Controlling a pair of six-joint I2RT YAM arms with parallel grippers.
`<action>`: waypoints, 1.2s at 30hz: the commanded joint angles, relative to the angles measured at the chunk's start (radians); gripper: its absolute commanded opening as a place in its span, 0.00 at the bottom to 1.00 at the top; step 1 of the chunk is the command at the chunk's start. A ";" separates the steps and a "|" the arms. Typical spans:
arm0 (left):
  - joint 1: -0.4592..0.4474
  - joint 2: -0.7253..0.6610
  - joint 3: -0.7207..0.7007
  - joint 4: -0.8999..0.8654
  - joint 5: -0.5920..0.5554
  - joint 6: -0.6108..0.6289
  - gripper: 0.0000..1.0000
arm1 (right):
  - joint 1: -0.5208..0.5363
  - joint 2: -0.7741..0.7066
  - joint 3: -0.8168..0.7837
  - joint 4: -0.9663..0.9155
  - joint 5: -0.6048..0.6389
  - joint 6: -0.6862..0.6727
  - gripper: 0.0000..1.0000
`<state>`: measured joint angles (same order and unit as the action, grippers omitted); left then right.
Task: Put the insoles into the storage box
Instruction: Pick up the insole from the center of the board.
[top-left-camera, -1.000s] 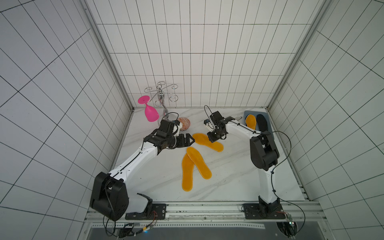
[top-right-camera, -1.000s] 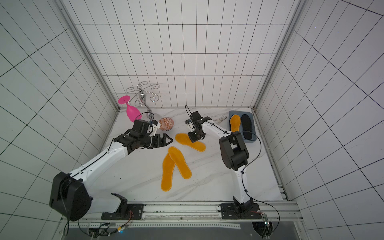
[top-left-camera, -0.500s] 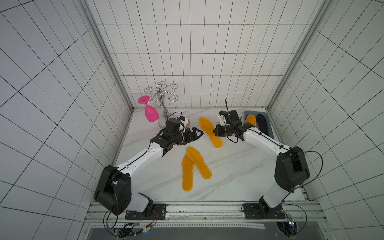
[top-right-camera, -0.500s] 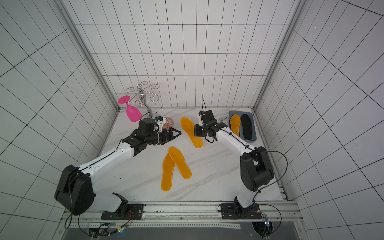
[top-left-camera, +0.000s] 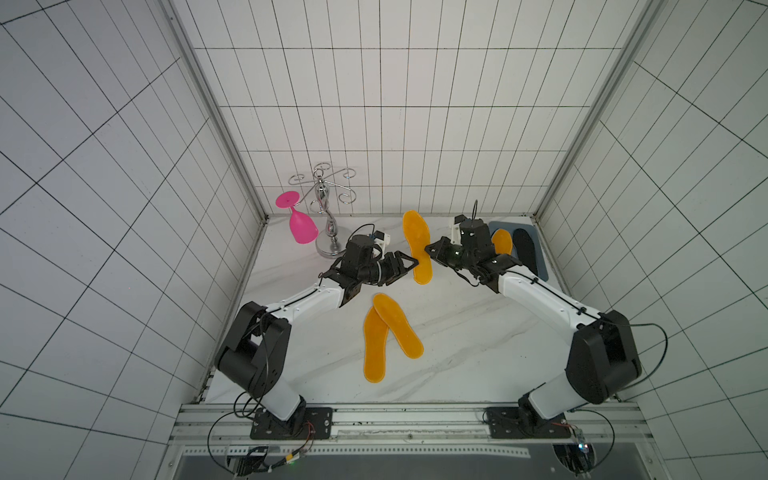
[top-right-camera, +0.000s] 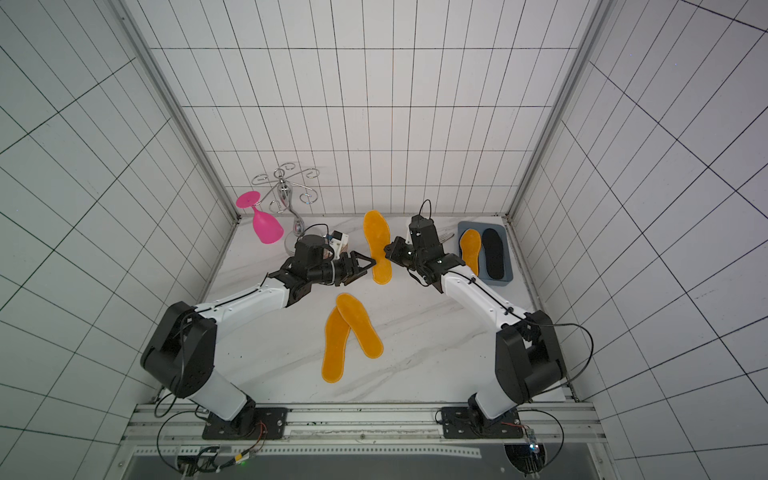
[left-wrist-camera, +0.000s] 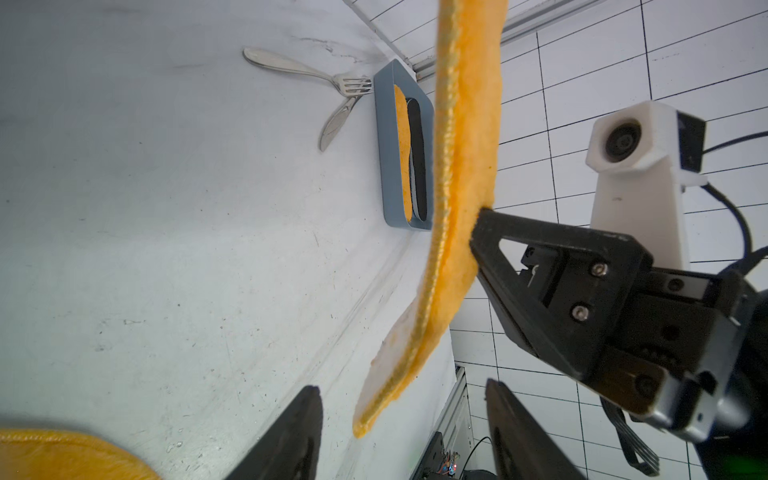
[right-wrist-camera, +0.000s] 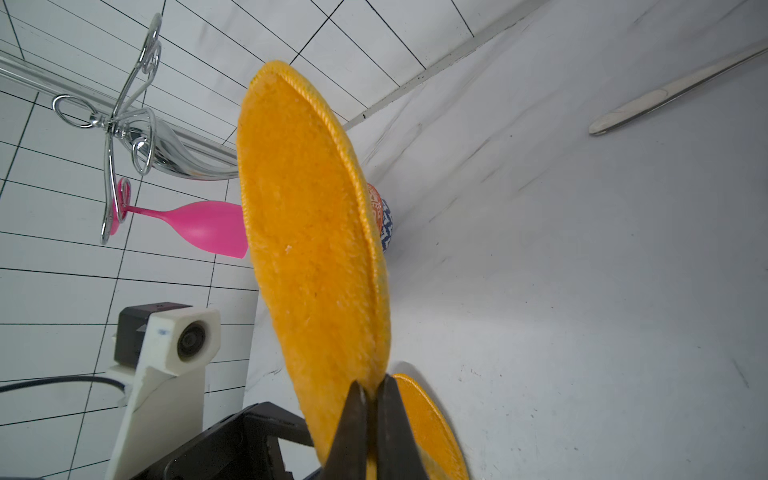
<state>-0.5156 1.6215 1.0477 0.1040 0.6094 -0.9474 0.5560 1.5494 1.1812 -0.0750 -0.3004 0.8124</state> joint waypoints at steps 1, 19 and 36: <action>0.004 0.021 0.047 0.044 0.061 0.011 0.55 | -0.001 -0.037 -0.037 0.031 -0.043 0.038 0.00; 0.044 0.073 0.215 -0.233 0.178 0.274 0.12 | -0.009 -0.071 -0.026 -0.057 -0.183 -0.046 0.00; 0.097 0.034 0.218 -0.246 0.414 0.376 0.00 | -0.077 -0.099 -0.054 0.077 -0.464 -0.172 0.36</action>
<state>-0.4232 1.6802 1.2419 -0.1272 0.9615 -0.6159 0.4984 1.4841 1.1622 -0.0624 -0.7052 0.6563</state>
